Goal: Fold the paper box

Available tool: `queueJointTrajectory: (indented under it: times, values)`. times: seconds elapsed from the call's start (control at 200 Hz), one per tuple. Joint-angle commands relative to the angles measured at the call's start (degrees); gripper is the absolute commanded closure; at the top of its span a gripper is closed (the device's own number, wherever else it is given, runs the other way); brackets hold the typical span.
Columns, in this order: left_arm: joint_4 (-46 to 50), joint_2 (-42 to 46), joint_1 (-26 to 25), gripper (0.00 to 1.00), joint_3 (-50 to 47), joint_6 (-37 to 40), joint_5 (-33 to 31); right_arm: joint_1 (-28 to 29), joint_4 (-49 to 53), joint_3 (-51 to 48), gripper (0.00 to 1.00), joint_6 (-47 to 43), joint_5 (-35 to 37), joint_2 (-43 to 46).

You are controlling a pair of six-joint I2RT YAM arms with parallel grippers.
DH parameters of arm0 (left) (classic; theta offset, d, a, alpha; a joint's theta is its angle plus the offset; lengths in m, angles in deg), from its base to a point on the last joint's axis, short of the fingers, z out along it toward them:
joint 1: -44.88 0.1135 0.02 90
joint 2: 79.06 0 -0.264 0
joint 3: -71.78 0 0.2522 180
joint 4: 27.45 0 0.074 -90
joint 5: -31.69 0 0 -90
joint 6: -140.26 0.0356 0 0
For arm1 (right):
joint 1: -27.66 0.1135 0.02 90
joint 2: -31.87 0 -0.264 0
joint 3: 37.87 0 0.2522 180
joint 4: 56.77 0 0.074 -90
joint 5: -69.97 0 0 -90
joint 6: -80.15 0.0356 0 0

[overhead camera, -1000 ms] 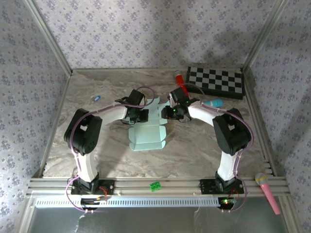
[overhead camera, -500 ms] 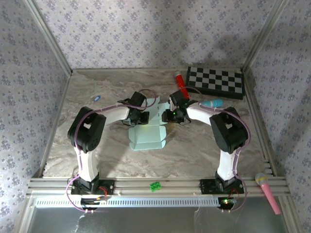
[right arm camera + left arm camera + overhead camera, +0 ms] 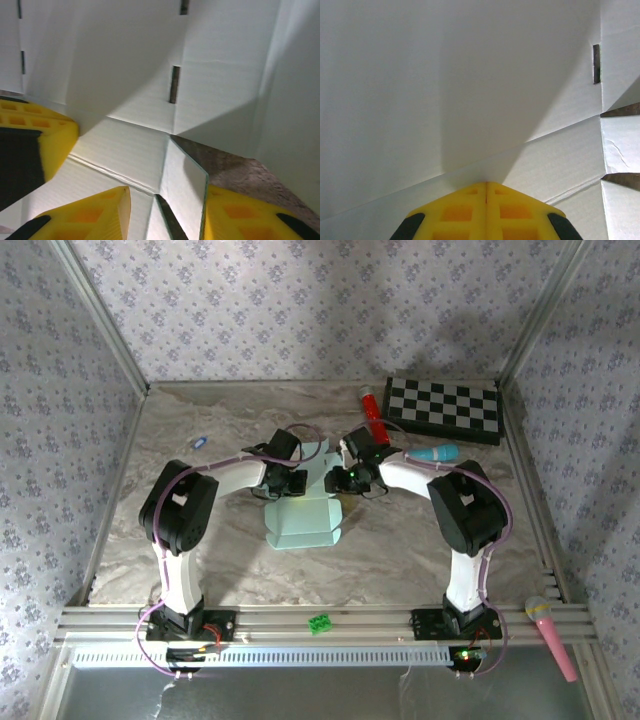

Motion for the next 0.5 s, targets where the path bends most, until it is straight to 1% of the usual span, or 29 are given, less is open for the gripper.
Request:
queueJointTrajectory:
  times: [0.0, 0.075, 0.175, 0.285, 0.495]
  values:
    - [2.67, -0.82, -0.91, 1.00, -1.57, -0.33, -1.24, 0.76, -1.11, 1.72, 0.60, -1.54, -2.32, 0.80]
    - [2.63, -0.83, -0.90, 1.00, -1.58, -0.28, -1.26, 1.17, -1.16, 2.31, 0.61, -1.65, -3.10, 0.30]
    - [2.63, -0.83, -0.88, 1.00, -1.58, -0.24, -1.26, 1.38, -1.46, 3.07, 0.65, -1.30, -4.44, -0.81]
    - [2.73, -0.79, -0.85, 1.00, -1.58, -0.15, -1.37, 1.75, -2.35, 3.56, 0.67, -0.79, -6.30, -1.86]
    - [2.91, -0.81, -0.82, 1.00, -1.35, 0.20, -1.49, 1.94, -1.41, 4.87, 0.67, -0.27, -6.51, -4.71]
